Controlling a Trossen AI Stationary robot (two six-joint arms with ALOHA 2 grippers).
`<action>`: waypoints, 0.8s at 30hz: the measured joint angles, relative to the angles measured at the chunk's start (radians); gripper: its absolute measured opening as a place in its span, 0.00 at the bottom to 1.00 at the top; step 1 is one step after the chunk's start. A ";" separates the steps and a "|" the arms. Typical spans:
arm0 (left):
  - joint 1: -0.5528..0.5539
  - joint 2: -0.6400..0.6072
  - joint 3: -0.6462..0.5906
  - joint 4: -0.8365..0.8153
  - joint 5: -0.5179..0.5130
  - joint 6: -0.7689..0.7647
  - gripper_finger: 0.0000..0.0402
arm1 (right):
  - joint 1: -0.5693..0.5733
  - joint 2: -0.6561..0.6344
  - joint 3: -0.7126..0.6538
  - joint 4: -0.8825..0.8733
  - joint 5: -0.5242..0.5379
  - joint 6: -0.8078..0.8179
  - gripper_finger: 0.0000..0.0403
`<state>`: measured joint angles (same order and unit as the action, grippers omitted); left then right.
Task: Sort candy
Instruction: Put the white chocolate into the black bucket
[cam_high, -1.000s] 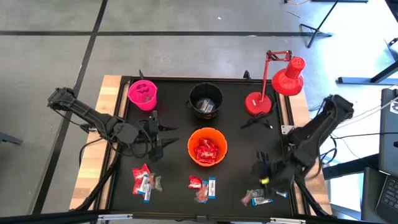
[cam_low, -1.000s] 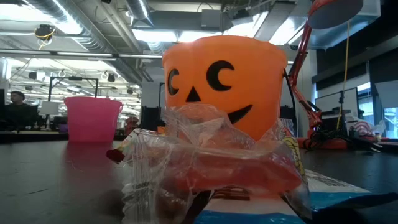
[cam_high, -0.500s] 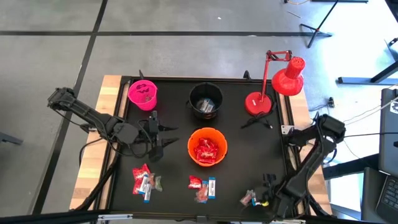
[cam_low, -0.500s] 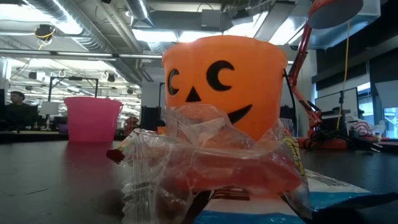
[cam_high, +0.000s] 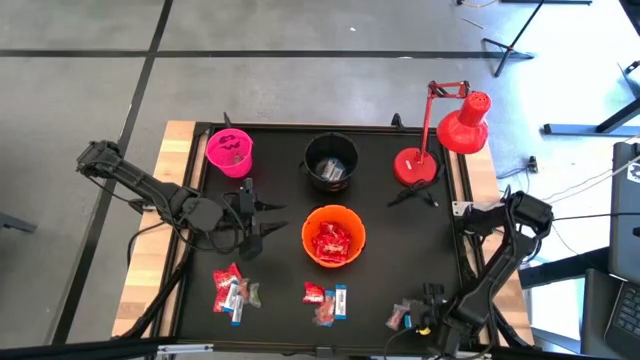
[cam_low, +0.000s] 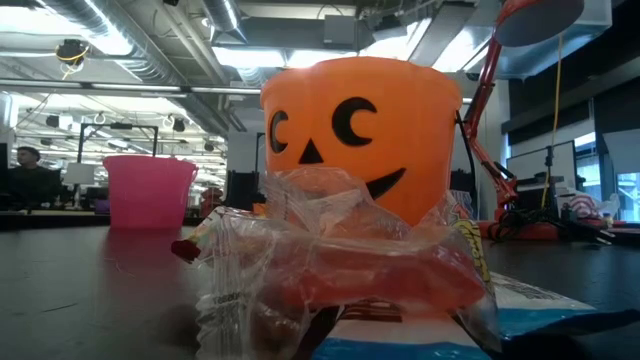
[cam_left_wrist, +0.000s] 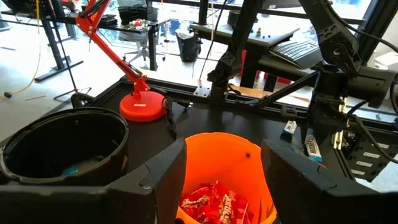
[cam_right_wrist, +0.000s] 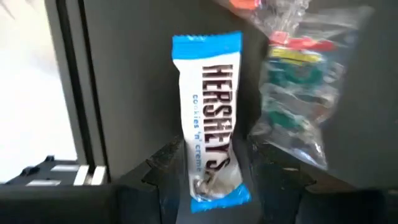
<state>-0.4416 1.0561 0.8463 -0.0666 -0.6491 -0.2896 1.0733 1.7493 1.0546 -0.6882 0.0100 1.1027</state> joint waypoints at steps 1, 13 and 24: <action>0.000 0.000 0.000 0.000 0.000 0.000 0.49 | 0.000 0.004 0.000 0.000 0.009 0.000 0.42; 0.000 0.000 0.000 -0.001 0.006 -0.008 0.49 | 0.000 0.016 -0.001 -0.022 -0.021 0.000 0.26; 0.000 0.000 0.000 0.000 0.007 -0.017 0.49 | -0.016 -0.033 -0.001 -0.020 -0.092 0.070 0.07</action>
<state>-0.4416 1.0561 0.8463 -0.0669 -0.6418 -0.3066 1.0576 1.7159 1.0534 -0.7084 -0.0819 1.1728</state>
